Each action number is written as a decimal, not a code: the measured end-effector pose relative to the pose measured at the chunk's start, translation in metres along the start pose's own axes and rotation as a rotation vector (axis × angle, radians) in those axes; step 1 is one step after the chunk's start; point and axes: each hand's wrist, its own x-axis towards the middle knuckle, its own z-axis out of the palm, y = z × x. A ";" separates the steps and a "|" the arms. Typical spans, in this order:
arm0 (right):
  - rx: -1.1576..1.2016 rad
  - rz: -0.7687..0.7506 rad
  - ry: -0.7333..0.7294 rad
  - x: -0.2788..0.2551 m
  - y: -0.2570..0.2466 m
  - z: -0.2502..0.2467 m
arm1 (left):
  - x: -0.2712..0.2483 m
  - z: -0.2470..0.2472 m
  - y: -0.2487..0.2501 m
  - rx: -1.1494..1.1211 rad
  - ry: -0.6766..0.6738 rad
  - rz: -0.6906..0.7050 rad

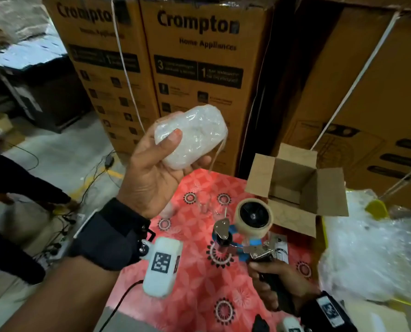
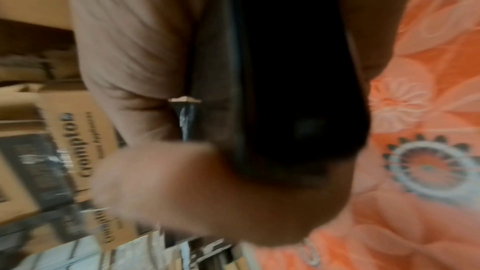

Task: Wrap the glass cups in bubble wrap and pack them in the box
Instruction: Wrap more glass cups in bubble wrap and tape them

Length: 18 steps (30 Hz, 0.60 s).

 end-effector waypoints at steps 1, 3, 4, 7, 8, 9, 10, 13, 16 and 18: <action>-0.011 0.015 -0.003 0.009 0.008 -0.003 | -0.001 -0.005 -0.003 -0.006 0.018 -0.011; -0.022 0.051 -0.016 0.028 0.024 -0.009 | -0.002 -0.016 -0.007 0.009 0.052 -0.026; -0.029 0.071 -0.021 0.037 0.031 -0.011 | -0.003 -0.021 -0.008 0.025 0.061 -0.034; -0.065 0.116 -0.011 0.059 0.051 -0.017 | -0.005 -0.033 -0.013 0.050 0.097 -0.058; -0.063 0.120 -0.001 0.066 0.057 -0.019 | -0.005 -0.037 -0.015 0.049 0.110 -0.068; -0.053 0.125 0.021 0.070 0.062 -0.022 | -0.005 -0.040 -0.016 0.047 0.122 -0.077; -0.033 0.131 0.051 0.075 0.068 -0.024 | -0.006 -0.044 -0.018 0.046 0.136 -0.087; 0.056 0.118 0.143 0.086 0.082 -0.035 | -0.006 -0.052 -0.021 0.049 0.169 -0.110; 0.094 0.092 0.220 0.095 0.090 -0.047 | -0.006 -0.059 -0.023 0.068 0.187 -0.142; 0.071 0.083 0.282 0.102 0.094 -0.057 | -0.006 -0.062 -0.024 0.079 0.208 -0.166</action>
